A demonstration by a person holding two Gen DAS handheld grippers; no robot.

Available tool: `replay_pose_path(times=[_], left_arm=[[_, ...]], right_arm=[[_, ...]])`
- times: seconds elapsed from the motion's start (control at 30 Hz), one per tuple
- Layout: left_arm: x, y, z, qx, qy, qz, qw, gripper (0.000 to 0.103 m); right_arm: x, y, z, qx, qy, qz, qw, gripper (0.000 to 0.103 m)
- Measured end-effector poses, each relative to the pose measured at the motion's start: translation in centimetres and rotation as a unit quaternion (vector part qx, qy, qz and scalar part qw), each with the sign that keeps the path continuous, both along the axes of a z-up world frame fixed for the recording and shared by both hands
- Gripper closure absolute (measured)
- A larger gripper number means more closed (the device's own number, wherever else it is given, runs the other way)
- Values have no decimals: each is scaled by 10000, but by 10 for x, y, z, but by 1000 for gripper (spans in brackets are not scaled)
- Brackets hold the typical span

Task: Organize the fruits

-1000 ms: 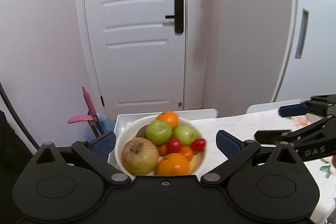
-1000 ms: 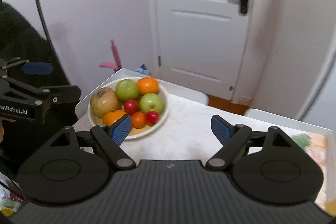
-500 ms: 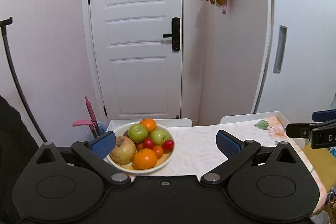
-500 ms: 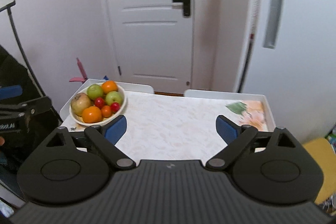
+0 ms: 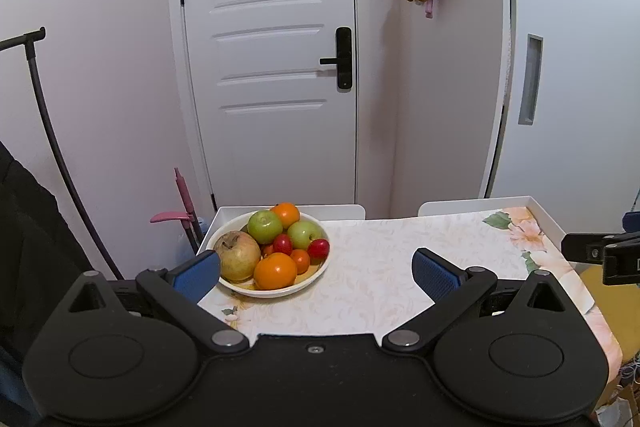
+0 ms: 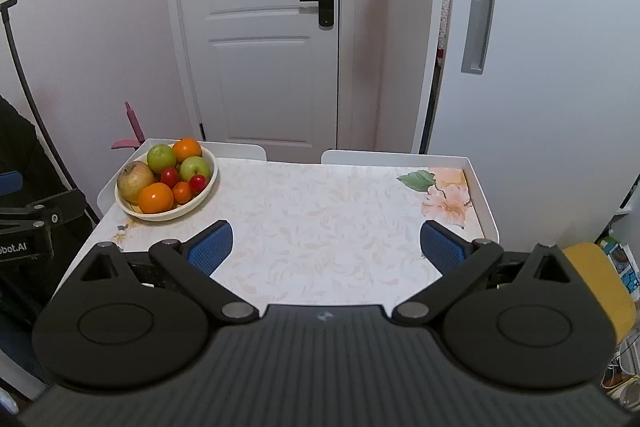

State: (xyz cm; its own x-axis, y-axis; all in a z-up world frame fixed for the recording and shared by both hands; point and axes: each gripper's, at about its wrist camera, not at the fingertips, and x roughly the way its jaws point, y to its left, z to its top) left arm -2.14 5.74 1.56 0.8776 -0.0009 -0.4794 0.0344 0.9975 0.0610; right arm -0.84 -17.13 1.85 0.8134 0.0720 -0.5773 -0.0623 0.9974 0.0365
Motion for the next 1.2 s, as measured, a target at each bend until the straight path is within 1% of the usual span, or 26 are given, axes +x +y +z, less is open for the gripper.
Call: replay_pose_path(times=[0.23, 0.73, 1.2], left_arm=[[0, -2, 1, 110, -42, -24, 9999, 0], [3, -4, 1, 83, -23, -73, 9999, 0], [8, -7, -2, 74, 92, -102, 9999, 0]], right_arm=[[0, -2, 0, 36, 15, -125, 9999, 0], [5, -5, -3, 66, 143, -241, 9996, 0], [9, -9, -6, 80, 253, -277, 9993, 0]])
